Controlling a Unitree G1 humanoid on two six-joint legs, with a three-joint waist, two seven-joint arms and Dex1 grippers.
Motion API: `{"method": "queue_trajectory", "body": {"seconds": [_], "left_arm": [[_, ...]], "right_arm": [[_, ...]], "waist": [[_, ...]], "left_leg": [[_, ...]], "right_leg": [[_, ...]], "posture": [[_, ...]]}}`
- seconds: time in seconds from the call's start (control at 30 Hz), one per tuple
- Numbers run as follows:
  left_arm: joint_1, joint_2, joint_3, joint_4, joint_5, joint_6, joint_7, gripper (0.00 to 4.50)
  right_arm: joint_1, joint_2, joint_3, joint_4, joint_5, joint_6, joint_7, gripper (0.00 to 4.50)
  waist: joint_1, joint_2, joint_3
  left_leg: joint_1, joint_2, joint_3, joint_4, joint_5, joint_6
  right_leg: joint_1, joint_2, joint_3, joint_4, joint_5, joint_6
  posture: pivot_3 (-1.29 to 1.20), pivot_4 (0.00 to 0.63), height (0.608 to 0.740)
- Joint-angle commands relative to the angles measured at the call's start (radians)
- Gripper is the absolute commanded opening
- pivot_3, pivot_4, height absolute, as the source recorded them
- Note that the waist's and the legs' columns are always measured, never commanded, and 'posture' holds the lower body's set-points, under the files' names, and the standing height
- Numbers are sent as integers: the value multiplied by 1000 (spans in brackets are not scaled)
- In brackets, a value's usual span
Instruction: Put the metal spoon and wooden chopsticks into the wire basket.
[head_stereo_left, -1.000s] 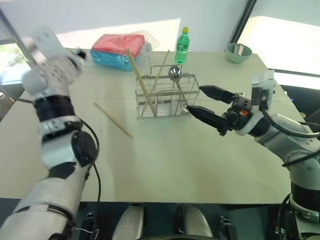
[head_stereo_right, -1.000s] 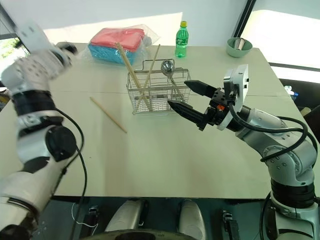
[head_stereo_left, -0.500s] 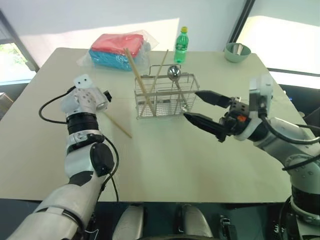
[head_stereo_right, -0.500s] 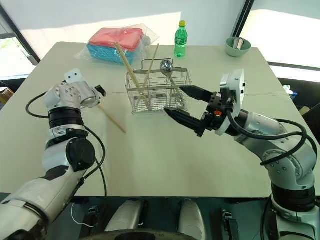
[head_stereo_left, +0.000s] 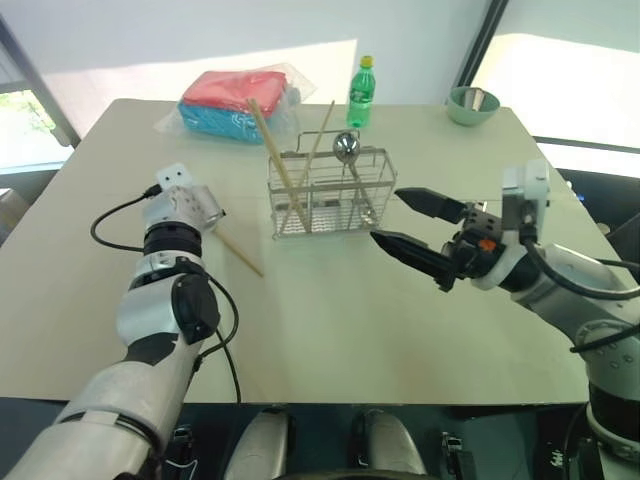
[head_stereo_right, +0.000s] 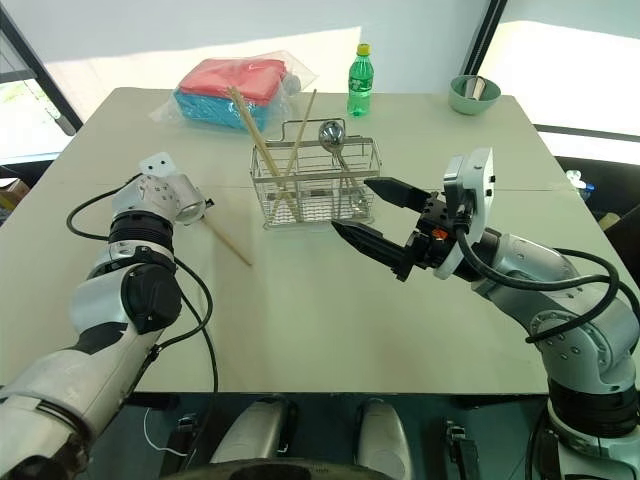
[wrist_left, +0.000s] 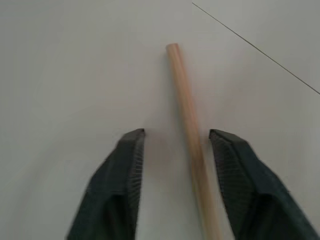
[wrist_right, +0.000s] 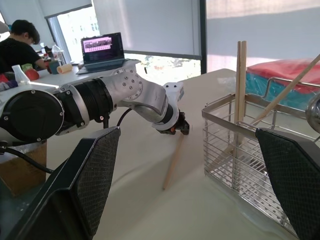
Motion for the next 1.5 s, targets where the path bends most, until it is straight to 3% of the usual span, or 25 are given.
{"method": "queue_trajectory", "body": {"seconds": [0.03,0.07,0.2,0.4,0.53,0.63,0.77,0.93,1.23,1.5], "left_arm": [[-23,-2,-11,41,-9,-23,-12,445],[-28,0,-12,44,-10,-29,-11,70],[-31,11,-20,29,3,-71,5,70],[-74,94,-108,-123,74,-303,-78,70],[-162,177,-175,-224,87,-555,-288,70],[-232,191,-191,-293,21,-664,-500,70],[-279,151,-192,-408,-104,-610,-708,70],[-220,76,-263,-571,-152,-525,-821,70],[-9,-27,-427,-746,-58,-537,-847,70],[124,-85,-475,-805,-41,-496,-854,70]], "right_arm": [[-7,-6,-46,-36,29,-19,-7,4500],[-8,-8,-47,-35,30,-19,-8,4500],[-8,-12,-51,-28,33,-19,-3,4500],[-18,-23,-58,-13,39,-9,9,4500],[-34,-40,-59,-1,53,1,11,4500],[-42,-41,-54,3,56,6,8,4500],[-34,-37,-45,-6,48,6,7,4500],[-28,-33,-45,-12,46,4,-3,4500],[20,-35,-73,-36,48,-6,-33,4500],[27,-34,-86,-37,52,-10,-47,4500]], "waist": [[1,0,0],[1,0,0],[0,0,0],[-7,-4,2],[-3,-5,3],[2,-5,3],[1,-4,2],[-5,-3,2],[-4,-2,3],[-3,-2,3]], "left_leg": [[0,0,0,0,0,0],[0,0,0,0,0,0],[-1,-1,0,0,0,0],[-3,0,1,0,0,0],[-5,0,1,-1,2,-3],[-6,0,1,0,2,-4],[-4,-3,1,1,-3,5],[-3,-3,1,2,-3,6],[-3,0,1,2,-2,5],[-3,0,1,3,-3,6]], "right_leg": [[0,0,0,0,0,0],[0,0,0,0,0,0],[0,-1,0,-1,0,0],[-4,0,0,0,0,0],[-6,0,0,-1,0,-1],[-5,-2,0,-2,1,-1],[0,-5,-2,-4,1,-1],[1,-5,-3,-3,1,0],[-1,-1,-1,-3,1,-1],[0,-1,-1,-3,1,-1]], "posture": [[0,150,667],[0,150,667],[0,150,667],[0,150,667],[0,150,667],[0,150,667],[0,150,667],[0,150,667],[0,150,667],[0,150,667]]}}
